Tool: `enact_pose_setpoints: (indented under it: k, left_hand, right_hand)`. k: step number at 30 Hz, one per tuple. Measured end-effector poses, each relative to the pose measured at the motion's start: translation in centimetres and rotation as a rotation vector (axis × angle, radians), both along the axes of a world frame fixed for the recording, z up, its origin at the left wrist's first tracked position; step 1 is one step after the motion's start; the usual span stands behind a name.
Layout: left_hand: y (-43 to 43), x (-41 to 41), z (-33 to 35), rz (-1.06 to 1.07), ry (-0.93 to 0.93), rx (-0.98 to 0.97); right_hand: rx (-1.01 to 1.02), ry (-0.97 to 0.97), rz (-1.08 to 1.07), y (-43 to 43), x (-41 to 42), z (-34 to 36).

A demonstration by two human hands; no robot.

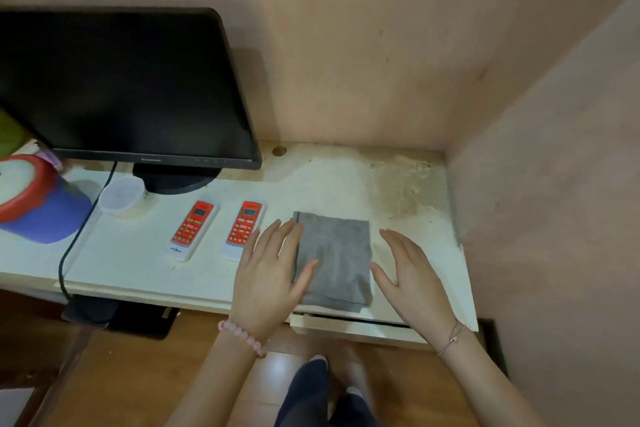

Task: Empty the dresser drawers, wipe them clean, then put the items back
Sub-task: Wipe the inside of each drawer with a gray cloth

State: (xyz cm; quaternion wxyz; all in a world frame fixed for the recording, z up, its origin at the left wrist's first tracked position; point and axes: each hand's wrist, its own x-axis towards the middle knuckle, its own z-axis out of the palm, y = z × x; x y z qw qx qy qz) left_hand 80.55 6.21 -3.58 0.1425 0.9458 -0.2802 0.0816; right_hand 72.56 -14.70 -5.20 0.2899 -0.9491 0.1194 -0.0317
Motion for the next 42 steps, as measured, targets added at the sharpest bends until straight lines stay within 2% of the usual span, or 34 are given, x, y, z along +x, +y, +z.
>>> enact_pose_setpoints:
  k: [3,11,17,22,26,32,35,39,42]
  left_hand:
    - [-0.5,1.8,-0.3,-0.04,0.012,0.016]
    - [0.0,5.1,-1.2,-0.079,0.055,0.019]
    - [0.9,6.0,-2.2,-0.119,0.088,0.005]
    - [1.8,6.5,-2.5,-0.121,0.103,0.025]
    - [2.6,6.8,-2.3,-0.125,0.105,0.016]
    - [2.8,7.4,-1.6,-0.199,0.074,-0.013]
    - [1.5,7.7,-0.6,-0.279,0.024,-0.048]
    - [-1.7,7.8,0.9,-0.436,-0.004,-0.087]
    - [-4.7,6.9,2.0,-0.582,-0.026,-0.111]
  right_hand:
    - [0.063,0.034,-0.059,0.2,1.1,-1.2]
    - [0.545,0.261,-0.463,1.5,4.0,-5.3]
    - [0.839,0.307,-0.562,2.5,5.7,-5.7]
    - [0.952,0.331,-0.576,3.6,6.1,-5.8]
    - [0.9,0.211,-0.617,4.5,6.0,-6.0]
    - [1.111,0.023,-0.639,4.8,4.8,-3.1]
    - [1.089,-0.093,-0.671,4.4,3.8,-0.8]
    - [0.973,-0.273,-0.775,3.1,0.9,1.8]
    - [0.963,-0.435,-0.898,2.3,-2.6,3.5]
